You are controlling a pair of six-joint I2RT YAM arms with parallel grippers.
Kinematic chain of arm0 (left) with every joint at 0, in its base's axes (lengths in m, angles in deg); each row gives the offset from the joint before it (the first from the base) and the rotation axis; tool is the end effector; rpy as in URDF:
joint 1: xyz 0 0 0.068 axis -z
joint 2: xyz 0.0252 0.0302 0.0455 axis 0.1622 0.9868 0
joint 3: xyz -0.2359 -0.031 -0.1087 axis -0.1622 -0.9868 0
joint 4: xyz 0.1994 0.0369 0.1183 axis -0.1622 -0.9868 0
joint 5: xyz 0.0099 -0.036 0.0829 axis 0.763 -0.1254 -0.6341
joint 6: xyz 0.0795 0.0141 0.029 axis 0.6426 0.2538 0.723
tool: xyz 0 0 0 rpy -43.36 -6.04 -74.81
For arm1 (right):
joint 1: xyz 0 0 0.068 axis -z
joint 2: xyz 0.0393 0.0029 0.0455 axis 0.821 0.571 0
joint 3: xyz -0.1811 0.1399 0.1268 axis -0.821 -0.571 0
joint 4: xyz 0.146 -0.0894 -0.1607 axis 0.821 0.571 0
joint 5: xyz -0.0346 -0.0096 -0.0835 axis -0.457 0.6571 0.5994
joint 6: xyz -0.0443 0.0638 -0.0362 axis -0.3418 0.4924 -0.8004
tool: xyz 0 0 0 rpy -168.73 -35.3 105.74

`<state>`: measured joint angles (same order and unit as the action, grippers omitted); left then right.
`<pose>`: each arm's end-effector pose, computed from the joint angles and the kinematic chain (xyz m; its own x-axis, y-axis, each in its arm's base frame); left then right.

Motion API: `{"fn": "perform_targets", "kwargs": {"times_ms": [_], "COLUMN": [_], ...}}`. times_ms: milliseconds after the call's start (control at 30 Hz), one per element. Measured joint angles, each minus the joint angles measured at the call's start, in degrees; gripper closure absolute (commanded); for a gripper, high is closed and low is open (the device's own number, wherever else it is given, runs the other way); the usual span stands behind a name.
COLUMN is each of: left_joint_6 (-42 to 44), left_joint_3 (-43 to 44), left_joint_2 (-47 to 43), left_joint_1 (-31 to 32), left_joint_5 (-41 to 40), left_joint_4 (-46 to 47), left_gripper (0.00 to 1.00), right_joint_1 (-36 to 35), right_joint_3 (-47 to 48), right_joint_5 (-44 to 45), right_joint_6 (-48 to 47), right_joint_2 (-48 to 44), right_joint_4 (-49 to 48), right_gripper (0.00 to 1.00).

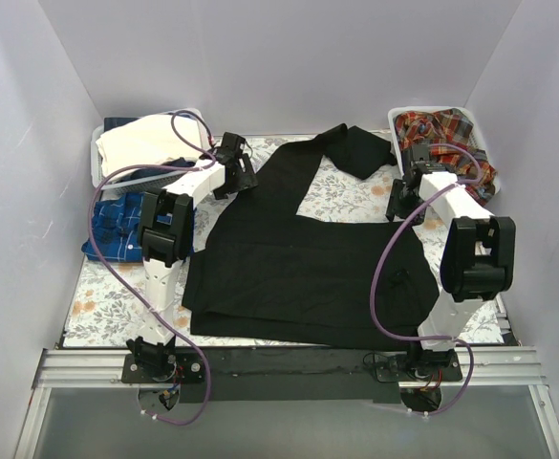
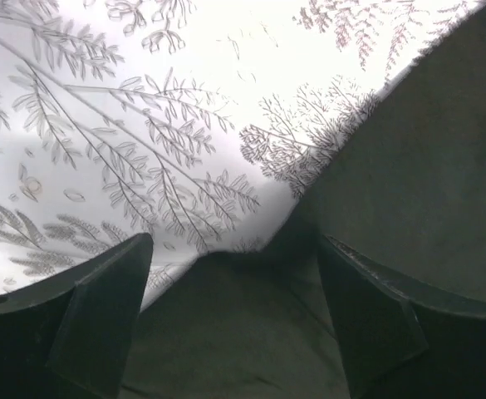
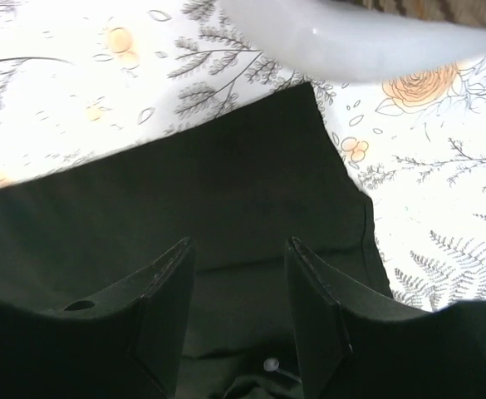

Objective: Fold and stack the long sleeve shirts
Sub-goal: Fold the shirt

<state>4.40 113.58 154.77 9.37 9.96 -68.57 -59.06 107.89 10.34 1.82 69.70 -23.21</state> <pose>0.4565 -0.1397 0.1450 -0.4765 -0.8191 -0.3195 -0.6955 0.5735 -0.4329 0.3477 0.0101 0.1980 -0.8641 0.2345 -0.4454 0.2771 0.9603 -0.0318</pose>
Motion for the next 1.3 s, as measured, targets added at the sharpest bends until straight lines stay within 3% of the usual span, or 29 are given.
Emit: {"fn": "perform_targets", "kwargs": {"times_ms": [333,633,867,900,1000,1033,1300], "left_joint_6": [3.7,8.0,10.5,10.7,10.7,10.5,9.7], "left_joint_3": [3.1,-0.8,-3.3,-3.5,-3.5,-3.5,-3.2], "left_joint_2": [3.3,2.3,1.4,1.3,1.3,1.3,1.1], "left_joint_1": [0.2,1.5,3.0,3.1,3.2,3.2,3.3], "left_joint_5": [1.1,-1.0,-3.8,-3.8,-3.6,-3.5,-3.1], "left_joint_4": [1.6,6.6,8.7,8.8,8.7,8.6,7.3], "left_gripper": [0.21,0.26,0.63,0.76,0.96,1.00,1.00], "right_joint_1": [0.2,-0.3,-1.0,-1.1,-1.2,-1.2,-1.2], "right_joint_3": [3.1,4.9,4.9,4.9,4.9,4.9,4.2], "right_joint_5": [1.8,3.8,6.5,7.0,8.0,8.1,8.0], "right_joint_6": [0.3,1.0,2.0,2.1,2.2,2.2,2.4], "right_joint_2": [10.6,12.7,13.5,13.6,14.0,14.1,14.2], "right_joint_4": [-0.9,-1.2,-2.5,-2.5,-3.0,-3.1,-3.6], "right_gripper": [0.45,0.46,0.50,0.50,0.51,0.51,0.46]}}
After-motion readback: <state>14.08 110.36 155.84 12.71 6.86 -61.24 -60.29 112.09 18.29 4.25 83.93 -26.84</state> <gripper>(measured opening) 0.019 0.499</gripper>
